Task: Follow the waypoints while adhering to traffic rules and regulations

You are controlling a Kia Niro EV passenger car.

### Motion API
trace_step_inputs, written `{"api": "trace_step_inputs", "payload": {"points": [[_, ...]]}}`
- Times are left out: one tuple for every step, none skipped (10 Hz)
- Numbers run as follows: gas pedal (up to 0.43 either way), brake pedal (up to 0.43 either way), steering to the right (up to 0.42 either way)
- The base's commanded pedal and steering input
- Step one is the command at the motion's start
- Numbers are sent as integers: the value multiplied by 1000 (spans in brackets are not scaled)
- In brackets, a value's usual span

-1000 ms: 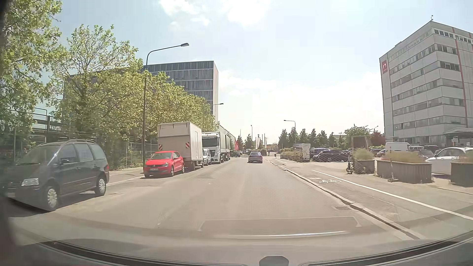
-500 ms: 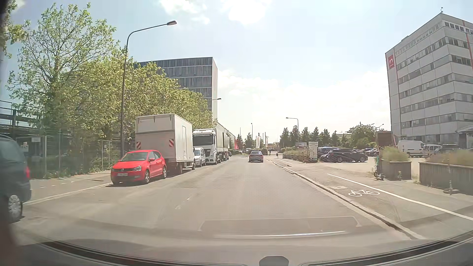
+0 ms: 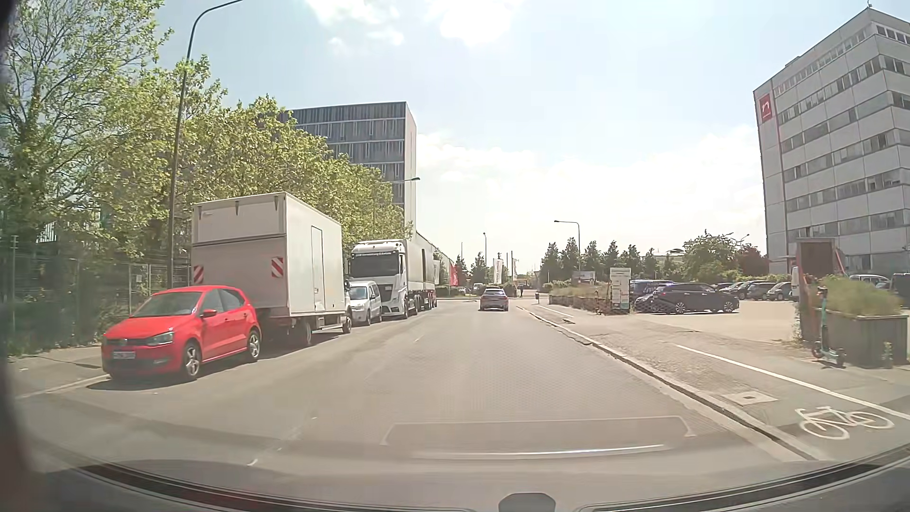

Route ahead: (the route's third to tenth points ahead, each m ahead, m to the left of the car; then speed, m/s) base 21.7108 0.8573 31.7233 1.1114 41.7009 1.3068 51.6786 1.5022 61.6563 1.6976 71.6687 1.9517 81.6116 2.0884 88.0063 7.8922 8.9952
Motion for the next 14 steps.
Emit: {"api": "trace_step_inputs", "payload": {"points": [[110, 30, 0], [110, 30, 0], [110, 30, 0], [110, 30, 0], [110, 30, 0], [110, 30, 0], [110, 30, 0], [110, 30, 0], [110, 30, 0], [110, 30, 1], [110, 30, 0], [110, 30, 1], [110, 30, 1], [98, 30, 0]]}}
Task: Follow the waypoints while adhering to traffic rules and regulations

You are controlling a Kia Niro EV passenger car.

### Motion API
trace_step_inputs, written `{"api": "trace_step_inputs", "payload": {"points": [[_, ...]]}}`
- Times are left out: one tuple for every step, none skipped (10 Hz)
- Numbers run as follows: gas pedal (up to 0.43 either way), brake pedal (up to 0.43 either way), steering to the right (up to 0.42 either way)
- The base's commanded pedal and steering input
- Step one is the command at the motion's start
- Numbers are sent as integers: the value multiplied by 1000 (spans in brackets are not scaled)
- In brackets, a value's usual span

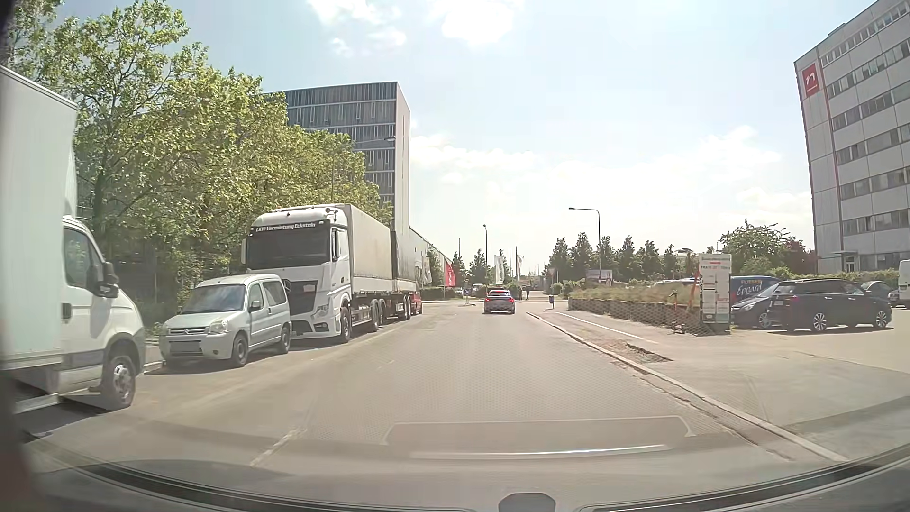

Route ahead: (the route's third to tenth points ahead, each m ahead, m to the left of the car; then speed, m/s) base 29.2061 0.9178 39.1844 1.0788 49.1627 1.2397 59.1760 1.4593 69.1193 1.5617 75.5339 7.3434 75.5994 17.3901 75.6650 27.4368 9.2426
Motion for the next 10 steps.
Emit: {"api": "trace_step_inputs", "payload": {"points": [[79, 30, 1], [79, 30, 0], [79, 30, 0], [79, 30, 1], [79, 30, 1], [67, 30, 1], [28, 30, 1], [8, 30, 1], [0, 30, 1], [0, 30, 1]]}}
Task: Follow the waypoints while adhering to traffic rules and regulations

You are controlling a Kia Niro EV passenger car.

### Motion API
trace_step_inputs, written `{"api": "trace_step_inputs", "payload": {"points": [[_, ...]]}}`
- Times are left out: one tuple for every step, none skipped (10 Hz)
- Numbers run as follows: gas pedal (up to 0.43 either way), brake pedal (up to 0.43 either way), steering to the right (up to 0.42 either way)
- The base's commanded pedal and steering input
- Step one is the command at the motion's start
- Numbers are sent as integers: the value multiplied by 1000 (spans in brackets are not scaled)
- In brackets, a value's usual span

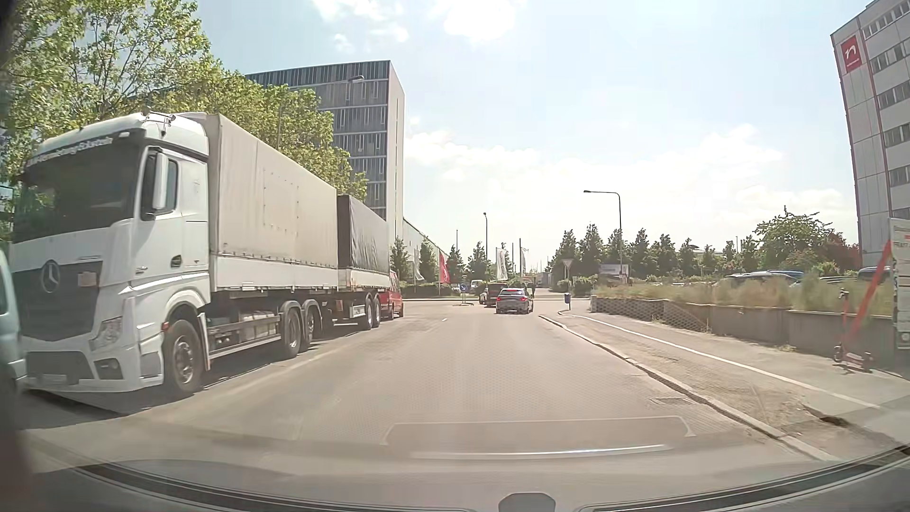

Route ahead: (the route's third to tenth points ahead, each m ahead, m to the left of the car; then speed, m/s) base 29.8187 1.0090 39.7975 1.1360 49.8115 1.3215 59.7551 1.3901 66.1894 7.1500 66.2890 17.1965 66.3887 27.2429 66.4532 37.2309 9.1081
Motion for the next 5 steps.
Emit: {"api": "trace_step_inputs", "payload": {"points": [[0, 30, 1], [0, 30, 1], [0, 30, 1], [0, 30, 1], [0, 30, 1]]}}
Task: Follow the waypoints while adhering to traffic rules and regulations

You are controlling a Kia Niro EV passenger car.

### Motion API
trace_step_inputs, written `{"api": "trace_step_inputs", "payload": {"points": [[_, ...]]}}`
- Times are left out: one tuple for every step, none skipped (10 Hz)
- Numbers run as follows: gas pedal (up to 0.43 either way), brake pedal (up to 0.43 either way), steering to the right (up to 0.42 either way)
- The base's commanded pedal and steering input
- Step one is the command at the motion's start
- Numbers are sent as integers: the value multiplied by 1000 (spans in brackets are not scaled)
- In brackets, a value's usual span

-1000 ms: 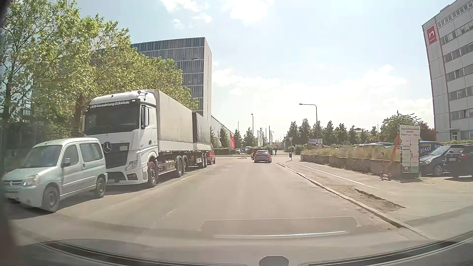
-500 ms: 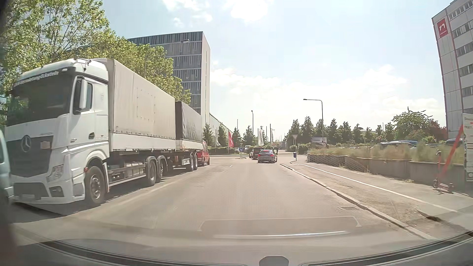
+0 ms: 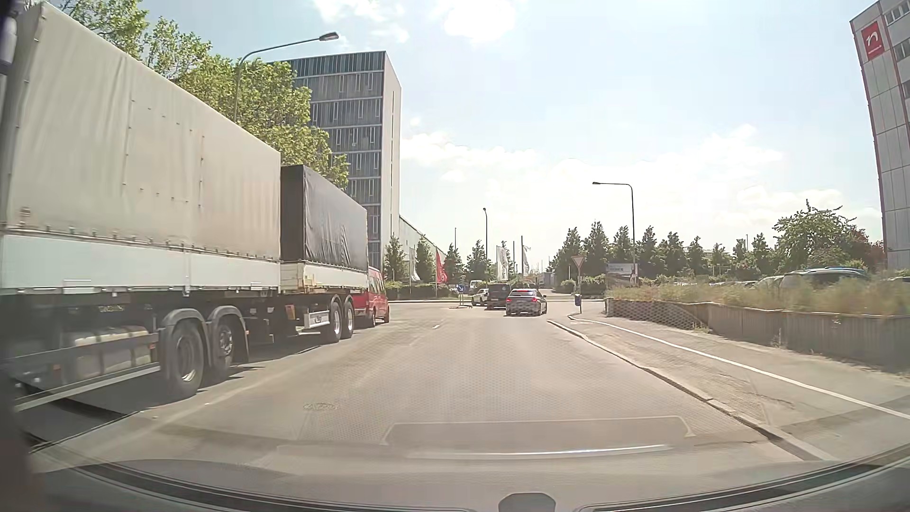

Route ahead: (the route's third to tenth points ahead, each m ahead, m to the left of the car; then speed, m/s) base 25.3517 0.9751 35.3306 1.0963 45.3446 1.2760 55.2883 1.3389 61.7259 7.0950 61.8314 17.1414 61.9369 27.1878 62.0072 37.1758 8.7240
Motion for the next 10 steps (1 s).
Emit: {"api": "trace_step_inputs", "payload": {"points": [[0, 30, 1], [0, 30, 1], [0, 30, 1], [0, 30, 1], [0, 30, 2], [59, 30, 3], [59, 30, 4], [67, 30, 4], [67, 30, 4], [67, 30, 4]]}}
